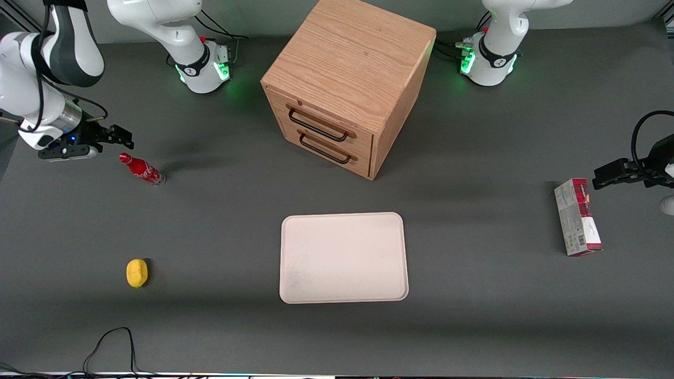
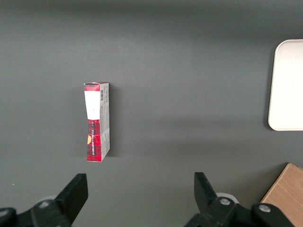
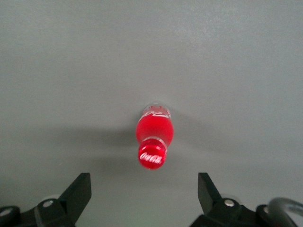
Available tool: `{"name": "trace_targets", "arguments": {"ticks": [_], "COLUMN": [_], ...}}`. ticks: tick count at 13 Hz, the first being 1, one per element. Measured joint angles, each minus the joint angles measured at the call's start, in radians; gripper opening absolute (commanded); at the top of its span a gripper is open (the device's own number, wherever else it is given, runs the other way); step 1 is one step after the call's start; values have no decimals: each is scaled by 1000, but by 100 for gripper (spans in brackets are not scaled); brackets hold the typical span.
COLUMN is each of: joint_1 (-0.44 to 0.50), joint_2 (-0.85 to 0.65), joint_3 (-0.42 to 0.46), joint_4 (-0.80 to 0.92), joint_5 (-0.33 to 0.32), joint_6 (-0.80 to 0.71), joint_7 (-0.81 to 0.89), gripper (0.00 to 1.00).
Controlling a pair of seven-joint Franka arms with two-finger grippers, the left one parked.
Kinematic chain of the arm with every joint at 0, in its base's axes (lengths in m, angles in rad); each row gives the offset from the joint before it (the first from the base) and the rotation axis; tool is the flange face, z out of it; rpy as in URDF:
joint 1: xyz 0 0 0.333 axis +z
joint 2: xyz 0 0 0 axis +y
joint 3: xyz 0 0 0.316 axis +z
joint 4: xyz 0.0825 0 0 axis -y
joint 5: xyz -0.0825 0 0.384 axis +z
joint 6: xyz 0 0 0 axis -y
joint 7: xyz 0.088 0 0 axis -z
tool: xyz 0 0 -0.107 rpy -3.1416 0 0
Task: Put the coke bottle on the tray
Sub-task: 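Close the right gripper around the bottle's neck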
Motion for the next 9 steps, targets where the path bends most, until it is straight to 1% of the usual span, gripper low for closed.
{"name": "trace_targets", "arguments": {"ticks": [3,9], "joint_1": [0,12], "joint_2": [55,92], "joint_3": [-12,-11], "joint_4": [-3,-11], "joint_5": [0,0], "joint_6": [42,79], "joint_7": [-11,-11], "gripper": [100,100]}}
